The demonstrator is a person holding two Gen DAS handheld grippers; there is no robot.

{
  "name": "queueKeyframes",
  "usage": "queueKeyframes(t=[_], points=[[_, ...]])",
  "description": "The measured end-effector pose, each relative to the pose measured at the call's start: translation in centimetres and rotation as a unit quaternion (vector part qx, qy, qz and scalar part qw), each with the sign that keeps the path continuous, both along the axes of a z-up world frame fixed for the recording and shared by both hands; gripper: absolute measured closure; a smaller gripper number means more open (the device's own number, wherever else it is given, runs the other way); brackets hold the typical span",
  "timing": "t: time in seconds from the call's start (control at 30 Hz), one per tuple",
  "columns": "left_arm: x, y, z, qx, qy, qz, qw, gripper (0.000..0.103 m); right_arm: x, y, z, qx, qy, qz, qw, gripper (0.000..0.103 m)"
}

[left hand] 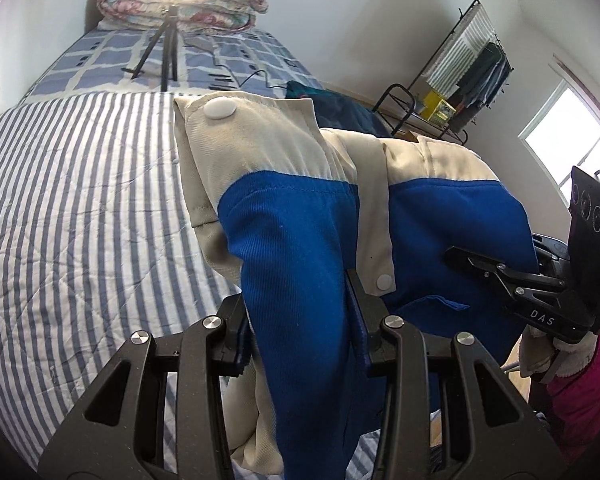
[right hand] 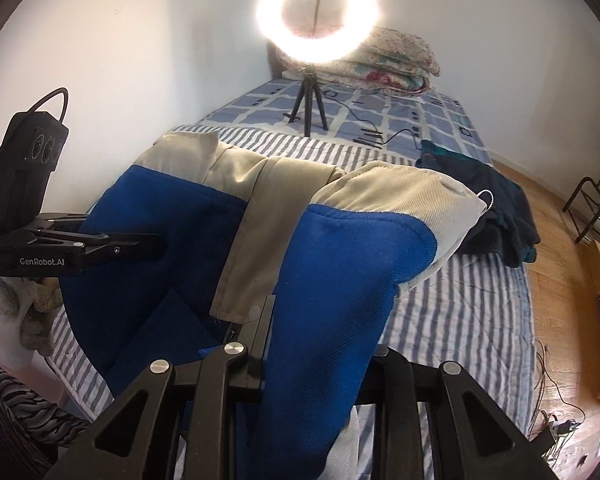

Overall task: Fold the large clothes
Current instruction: 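Grasp the bundle with both grippers and lift it off the bed, then carry the lifted bundle with both grippers and lower it onto the bed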

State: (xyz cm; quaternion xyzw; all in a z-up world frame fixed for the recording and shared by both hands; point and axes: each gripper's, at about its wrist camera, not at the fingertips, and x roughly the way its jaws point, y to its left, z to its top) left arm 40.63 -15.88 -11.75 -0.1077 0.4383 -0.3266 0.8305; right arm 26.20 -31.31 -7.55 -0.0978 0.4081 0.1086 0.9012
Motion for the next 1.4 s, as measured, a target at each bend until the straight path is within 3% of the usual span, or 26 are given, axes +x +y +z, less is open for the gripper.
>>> queueKeyframes(t=[0.4,0.67,1.03,1.4], points=[[2.4,-7.6,2.8,0.002,-0.025,-0.037,0.9990,0.064,1.8,-7.2,2.4,0.019,-0.009,-0.041,0.999,0.078],[7.3,-13.3,3.9,-0.015,-0.036,-0.058,0.9976,0.065,5.0,-12.0,4.0,0.010,-0.025,-0.067,0.997,0.078],[16.4,-22.3,3.9,-0.038,-0.051,-0.093,0.9937,0.065,12.9,-19.3,5.6,-0.002,-0.039,-0.111,0.993,0.078],[23.4,-27.9,4.4,-0.052,-0.063,-0.078,0.9937,0.065,22.3,-24.5,6.5,0.005,-0.049,-0.121,0.991,0.078]])
